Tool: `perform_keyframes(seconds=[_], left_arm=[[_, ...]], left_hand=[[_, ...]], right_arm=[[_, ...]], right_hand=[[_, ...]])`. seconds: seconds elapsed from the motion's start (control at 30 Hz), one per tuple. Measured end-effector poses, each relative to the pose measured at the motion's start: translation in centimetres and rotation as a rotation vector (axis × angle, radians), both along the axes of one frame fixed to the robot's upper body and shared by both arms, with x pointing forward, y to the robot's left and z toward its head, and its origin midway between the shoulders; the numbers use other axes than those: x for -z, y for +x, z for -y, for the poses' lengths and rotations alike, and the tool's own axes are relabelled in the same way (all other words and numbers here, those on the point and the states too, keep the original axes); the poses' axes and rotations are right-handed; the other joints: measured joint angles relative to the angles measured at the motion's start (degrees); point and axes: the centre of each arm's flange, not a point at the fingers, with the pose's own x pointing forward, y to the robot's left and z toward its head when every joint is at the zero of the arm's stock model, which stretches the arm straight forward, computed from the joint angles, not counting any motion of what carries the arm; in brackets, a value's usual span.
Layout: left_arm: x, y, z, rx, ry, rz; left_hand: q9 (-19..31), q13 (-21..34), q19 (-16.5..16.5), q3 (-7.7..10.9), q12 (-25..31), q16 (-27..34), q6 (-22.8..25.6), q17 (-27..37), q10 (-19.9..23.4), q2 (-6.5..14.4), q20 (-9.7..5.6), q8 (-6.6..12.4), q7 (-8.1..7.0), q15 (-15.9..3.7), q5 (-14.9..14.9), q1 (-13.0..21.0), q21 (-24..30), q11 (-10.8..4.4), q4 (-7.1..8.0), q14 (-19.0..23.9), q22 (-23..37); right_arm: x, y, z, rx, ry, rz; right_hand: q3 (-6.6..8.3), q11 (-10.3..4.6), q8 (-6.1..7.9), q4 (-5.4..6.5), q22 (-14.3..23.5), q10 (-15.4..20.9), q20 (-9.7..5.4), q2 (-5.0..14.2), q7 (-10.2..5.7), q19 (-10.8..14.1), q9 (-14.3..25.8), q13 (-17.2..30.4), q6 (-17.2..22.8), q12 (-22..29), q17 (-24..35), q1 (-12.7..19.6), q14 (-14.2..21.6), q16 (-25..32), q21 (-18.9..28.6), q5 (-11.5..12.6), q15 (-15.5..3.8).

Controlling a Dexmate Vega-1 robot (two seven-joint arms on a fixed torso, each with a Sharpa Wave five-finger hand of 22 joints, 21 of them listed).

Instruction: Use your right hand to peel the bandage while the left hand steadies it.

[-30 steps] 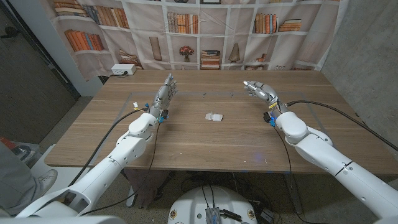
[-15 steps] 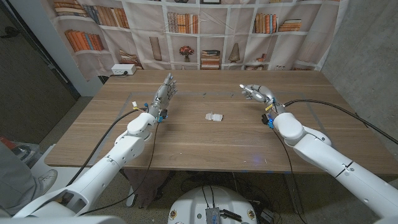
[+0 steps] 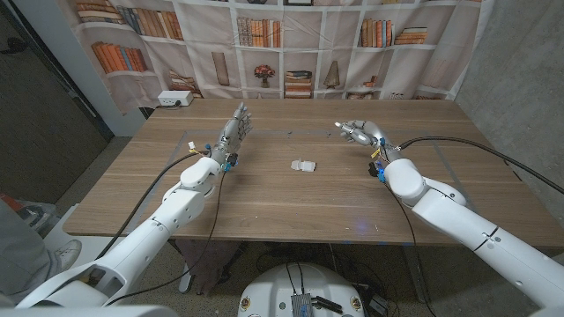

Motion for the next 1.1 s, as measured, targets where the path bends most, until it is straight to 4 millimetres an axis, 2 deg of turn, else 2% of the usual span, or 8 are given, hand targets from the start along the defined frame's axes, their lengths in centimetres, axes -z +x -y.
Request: perform_keyframes(seconds=[0.17, 0.3, 0.37, 0.47, 0.8, 0.83, 1.1], left_arm=[[-0.1, 0.1, 0.2, 0.005, 0.005, -0.001], [-0.2, 0.1, 0.3, 0.016, 0.015, 0.000], [-0.1, 0.2, 0.2, 0.016, 0.019, -0.005], [-0.2, 0.1, 0.3, 0.018, 0.019, -0.007], [0.0, 0.0, 0.4, 0.021, 0.021, -0.015], [0.1, 0.0, 0.4, 0.020, 0.021, -0.018], [0.1, 0.0, 0.4, 0.020, 0.020, -0.018]], left_hand=[[0.0, 0.0, 0.0, 0.00, 0.0, 0.0, 0.0, 0.0, 0.0, 0.0, 0.00, 0.00, 0.00, 0.00, 0.0, 0.0, 0.0, 0.00, 0.00, 0.0, 0.0], [0.0, 0.0, 0.0, 0.00, 0.0, 0.0, 0.0, 0.0, 0.0, 0.0, 0.00, 0.00, 0.00, 0.00, 0.0, 0.0, 0.0, 0.00, 0.00, 0.0, 0.0], [0.0, 0.0, 0.0, 0.00, 0.0, 0.0, 0.0, 0.0, 0.0, 0.0, 0.00, 0.00, 0.00, 0.00, 0.0, 0.0, 0.0, 0.00, 0.00, 0.0, 0.0], [0.0, 0.0, 0.0, 0.00, 0.0, 0.0, 0.0, 0.0, 0.0, 0.0, 0.00, 0.00, 0.00, 0.00, 0.0, 0.0, 0.0, 0.00, 0.00, 0.0, 0.0], [0.0, 0.0, 0.0, 0.00, 0.0, 0.0, 0.0, 0.0, 0.0, 0.0, 0.00, 0.00, 0.00, 0.00, 0.0, 0.0, 0.0, 0.00, 0.00, 0.0, 0.0], [0.0, 0.0, 0.0, 0.00, 0.0, 0.0, 0.0, 0.0, 0.0, 0.0, 0.00, 0.00, 0.00, 0.00, 0.0, 0.0, 0.0, 0.00, 0.00, 0.0, 0.0], [0.0, 0.0, 0.0, 0.00, 0.0, 0.0, 0.2, 0.0, 0.2, 0.0, 0.00, 0.00, 0.21, 0.00, 0.0, 0.0, 0.0, 0.12, 0.00, 0.0, 0.0]], right_arm=[[0.0, -0.5, -0.5, 0.032, -0.034, 0.017], [0.0, -0.7, -0.9, 0.047, -0.051, 0.029], [0.1, -0.9, -1.2, 0.049, -0.057, 0.030], [0.2, -1.0, -1.3, 0.058, -0.067, 0.031], [0.5, -1.2, -1.7, 0.079, -0.108, 0.031], [0.6, -1.5, -2.3, 0.066, -0.112, 0.032], [1.0, -1.8, -3.1, 0.080, -0.149, 0.038]], right_hand=[[-0.32, 0.14, 0.29, 0.32, 0.1, 2.0, -0.01, -0.52, 0.02, 1.2, 0.0, 0.0, 2.5, 0.0, 0.1, -0.5, 2.0, 0.3, 1.0, 0.0, -0.44], [-0.56, -0.08, 0.68, 0.56, 1.1, 4.3, -1.45, -0.52, 0.11, 4.3, 0.0, 0.0, 5.2, 0.0, 0.3, -0.5, 4.5, 0.7, 3.3, 0.0, -1.13], [-0.56, -0.14, 0.68, 0.56, 1.4, 4.4, -1.72, -0.52, 0.14, 5.0, 0.0, 0.0, 5.4, 0.0, 0.3, -0.5, 4.6, 0.7, 3.8, 0.0, -1.26], [-0.88, -0.14, 0.68, 0.24, 1.7, 4.4, -1.73, -0.51, 0.14, 5.0, 0.0, 0.0, 5.4, 0.0, 0.3, -0.5, 4.6, 0.7, 4.2, 0.0, -1.26], [-0.88, -0.13, 0.68, 0.24, 2.3, 4.4, -1.72, -0.51, 0.13, 5.0, 0.0, 0.0, 5.4, 0.0, 0.5, -0.5, 4.6, 0.7, 4.7, 0.0, -1.25], [-0.88, -0.13, 0.68, 0.23, 2.3, 4.4, -1.72, -0.51, 0.13, 5.0, 0.0, 0.0, 5.4, 0.0, 0.5, -0.5, 4.6, 0.7, 4.7, 0.0, -1.25], [-0.87, -0.14, 0.45, 0.23, 2.5, 5.1, -1.72, -0.51, 0.05, 5.0, 0.0, 0.0, 5.9, 0.0, 0.5, -0.5, 5.1, 0.7, 5.0, 0.0, -1.45]])
